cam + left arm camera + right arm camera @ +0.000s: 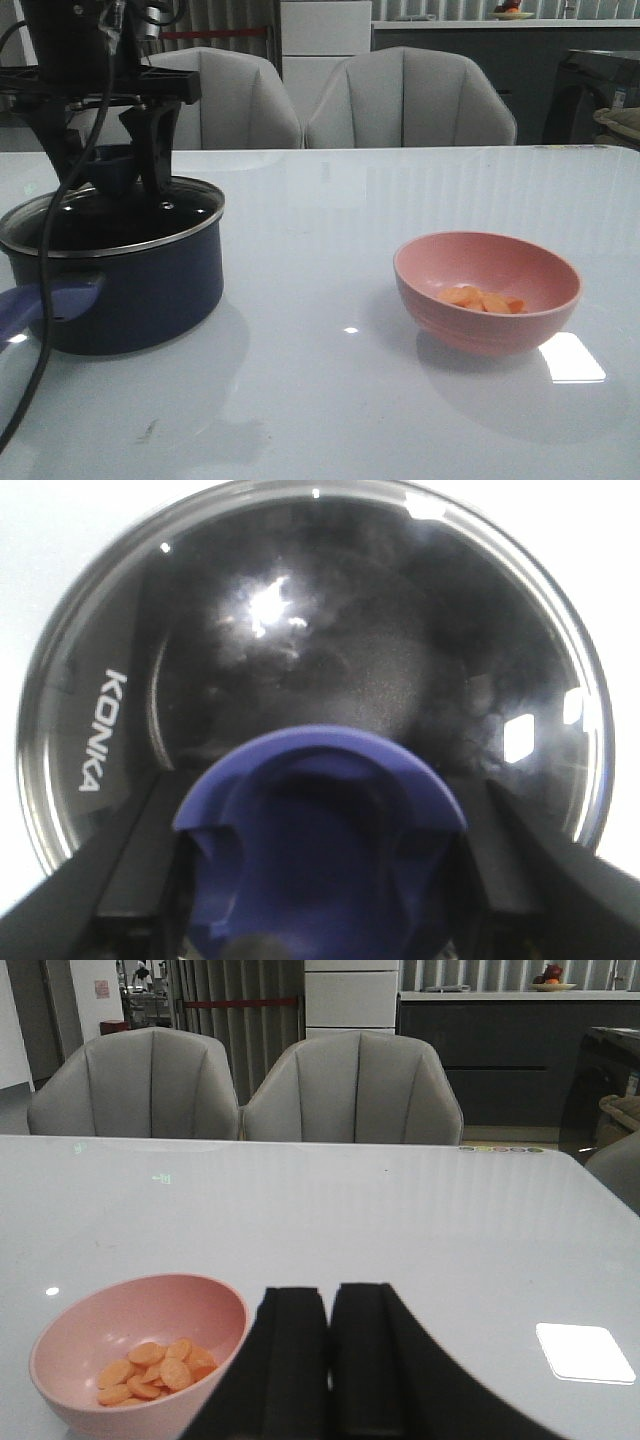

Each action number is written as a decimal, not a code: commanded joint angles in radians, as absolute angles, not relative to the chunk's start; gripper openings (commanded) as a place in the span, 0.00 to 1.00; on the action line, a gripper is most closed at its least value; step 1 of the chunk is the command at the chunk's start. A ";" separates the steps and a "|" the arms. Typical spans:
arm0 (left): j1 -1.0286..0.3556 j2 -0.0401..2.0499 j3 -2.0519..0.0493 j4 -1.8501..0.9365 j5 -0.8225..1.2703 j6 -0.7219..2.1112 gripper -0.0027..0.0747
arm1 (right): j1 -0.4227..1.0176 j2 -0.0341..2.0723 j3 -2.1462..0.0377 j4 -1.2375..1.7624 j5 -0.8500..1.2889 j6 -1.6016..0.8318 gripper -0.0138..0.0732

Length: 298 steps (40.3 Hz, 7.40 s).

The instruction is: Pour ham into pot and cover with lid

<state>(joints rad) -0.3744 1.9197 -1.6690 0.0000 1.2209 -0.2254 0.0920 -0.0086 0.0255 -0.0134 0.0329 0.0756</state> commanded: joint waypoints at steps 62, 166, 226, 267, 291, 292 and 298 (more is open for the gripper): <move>-0.348 1.777 -1.719 0.036 1.203 -0.233 0.40 | 0.087 -0.029 0.036 -0.013 -0.049 0.071 0.33; 0.078 1.742 -1.350 -0.038 0.939 -0.039 0.76 | 0.087 -0.029 0.036 -0.013 -0.049 0.071 0.33; -0.277 0.581 -0.404 -0.037 0.048 -0.035 0.28 | 0.087 -0.028 0.033 -0.013 -0.251 0.070 0.33; -0.277 0.581 -0.398 -0.037 0.050 -0.035 0.18 | 0.090 0.631 -0.482 0.051 0.283 0.135 0.56; -0.277 0.581 -0.398 -0.037 0.050 -0.035 0.18 | 0.119 1.349 -0.957 0.149 0.703 0.083 0.70; -0.277 0.581 -0.398 -0.037 0.050 -0.035 0.18 | 0.119 1.381 -0.971 0.154 0.713 0.077 0.70; -0.277 0.581 -0.398 -0.037 0.050 -0.035 0.18 | 0.119 1.523 -1.056 0.192 0.738 0.030 0.70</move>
